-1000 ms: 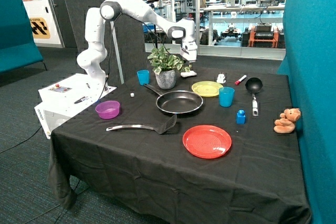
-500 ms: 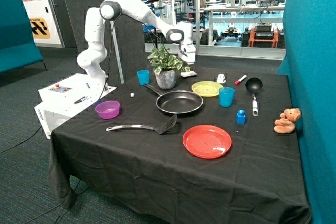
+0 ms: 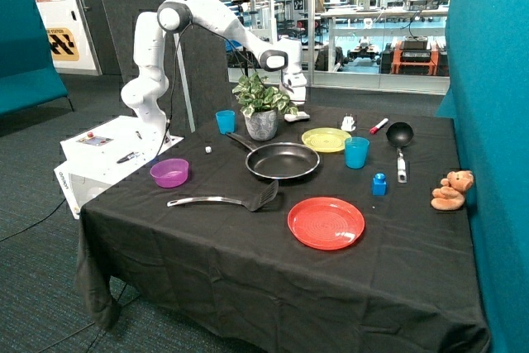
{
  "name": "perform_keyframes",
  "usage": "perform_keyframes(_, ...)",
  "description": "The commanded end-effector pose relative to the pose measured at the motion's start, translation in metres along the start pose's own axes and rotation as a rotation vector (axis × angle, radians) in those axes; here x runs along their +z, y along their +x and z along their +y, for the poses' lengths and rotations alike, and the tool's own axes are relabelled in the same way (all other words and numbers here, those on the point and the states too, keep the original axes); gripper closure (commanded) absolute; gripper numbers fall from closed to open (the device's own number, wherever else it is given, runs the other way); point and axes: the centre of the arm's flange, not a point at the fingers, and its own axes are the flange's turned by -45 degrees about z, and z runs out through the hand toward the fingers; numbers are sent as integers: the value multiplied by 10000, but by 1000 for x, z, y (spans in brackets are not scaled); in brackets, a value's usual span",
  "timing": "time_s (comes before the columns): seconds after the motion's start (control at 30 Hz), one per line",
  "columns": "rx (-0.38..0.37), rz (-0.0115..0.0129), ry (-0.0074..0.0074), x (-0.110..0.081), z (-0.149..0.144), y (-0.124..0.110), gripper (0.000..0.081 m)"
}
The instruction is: Clean the pan
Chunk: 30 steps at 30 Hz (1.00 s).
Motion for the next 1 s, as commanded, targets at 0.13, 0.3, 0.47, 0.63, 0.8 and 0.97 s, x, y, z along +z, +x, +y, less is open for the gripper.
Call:
perform_keyframes(0.13,-7,-46,1,14,-1,1,0)
perform_keyframes(0.3,-23,-46,1,17,-1,1,0)
perform_keyframes(0.47,-129,-46,1,19,1,2,0)
perform_keyframes(0.63,-198,-46,1,21,1,3,0)
perform_keyframes(0.8,-211,-46,1,23,2,4,0)
perform_keyframes(0.97,-225,-46,1,25,4,5,0)
